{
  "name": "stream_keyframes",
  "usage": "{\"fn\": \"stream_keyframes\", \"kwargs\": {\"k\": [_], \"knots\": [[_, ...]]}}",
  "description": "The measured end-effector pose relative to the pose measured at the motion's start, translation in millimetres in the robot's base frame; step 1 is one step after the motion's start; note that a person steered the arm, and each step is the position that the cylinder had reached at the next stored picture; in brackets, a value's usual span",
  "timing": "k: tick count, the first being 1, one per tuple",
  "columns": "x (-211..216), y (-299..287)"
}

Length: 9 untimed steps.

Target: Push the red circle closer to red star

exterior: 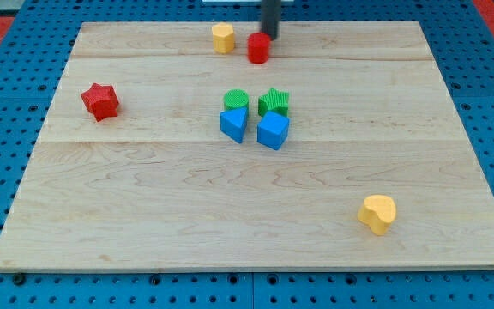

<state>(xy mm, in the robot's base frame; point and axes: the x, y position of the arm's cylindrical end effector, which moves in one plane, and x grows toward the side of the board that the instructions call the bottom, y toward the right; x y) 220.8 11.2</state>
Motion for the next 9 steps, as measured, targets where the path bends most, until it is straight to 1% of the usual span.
{"fn": "stream_keyframes", "kwargs": {"k": [1,2,3,4,5,6,7,8,9], "knots": [[-21,-21],[-5,-82],[35,-127],[18,-126],[-22,-93],[-27,-16],[-3,51],[24,45],[30,-27]]}}
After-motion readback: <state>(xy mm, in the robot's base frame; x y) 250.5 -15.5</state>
